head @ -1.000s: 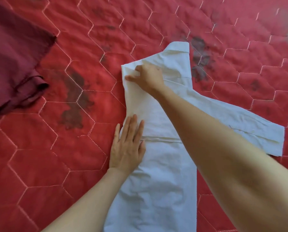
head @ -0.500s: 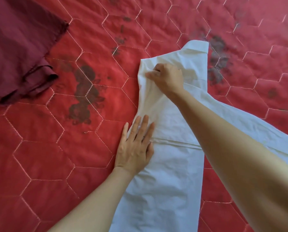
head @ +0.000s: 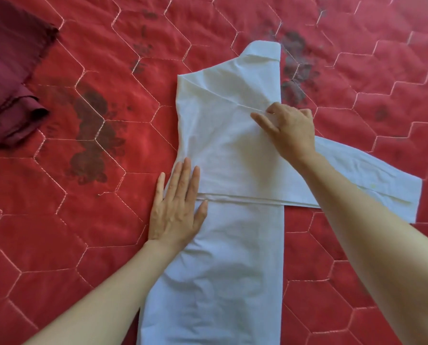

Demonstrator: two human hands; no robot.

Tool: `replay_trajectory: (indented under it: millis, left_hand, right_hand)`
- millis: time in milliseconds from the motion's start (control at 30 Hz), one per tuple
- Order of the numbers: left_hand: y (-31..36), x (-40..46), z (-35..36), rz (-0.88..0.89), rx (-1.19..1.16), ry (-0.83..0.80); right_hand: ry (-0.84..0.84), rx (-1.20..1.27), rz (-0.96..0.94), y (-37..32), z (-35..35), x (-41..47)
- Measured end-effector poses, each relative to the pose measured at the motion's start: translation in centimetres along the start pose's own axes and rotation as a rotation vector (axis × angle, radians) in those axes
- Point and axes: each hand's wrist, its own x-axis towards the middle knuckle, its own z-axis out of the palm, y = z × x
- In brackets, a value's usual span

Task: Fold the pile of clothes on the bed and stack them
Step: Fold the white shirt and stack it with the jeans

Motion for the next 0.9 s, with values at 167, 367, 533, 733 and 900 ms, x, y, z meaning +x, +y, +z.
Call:
replay_trajectory:
  millis: [167, 367, 533, 733, 900]
  left_hand:
    - [0.1, -0.2, 0.2, 0.014, 0.042, 0.008]
    - [0.1, -0.2, 0.5, 0.018, 0.037, 0.009]
    - [0.0, -0.2, 0.6, 0.019, 0.036, 0.016]
    - [-0.1, -0.3, 0.8, 0.017, 0.034, 0.019]
    - [-0.2, -0.3, 0.8, 0.013, 0.036, -0.003]
  right_hand:
    - [-0.117, 0.180, 0.244, 4.7, -1.7, -4.0]
    - [0.020, -0.048, 0.157, 4.4, -2.2, -6.4]
    - [-0.092, -0.056, -0.153, 2.0, -2.0, -13.1]
    - [0.006, -0.115, -0.109, 2.9, -1.2, -18.2]
    - [0.091, -0.264, 0.079, 3.8, -2.2, -18.2]
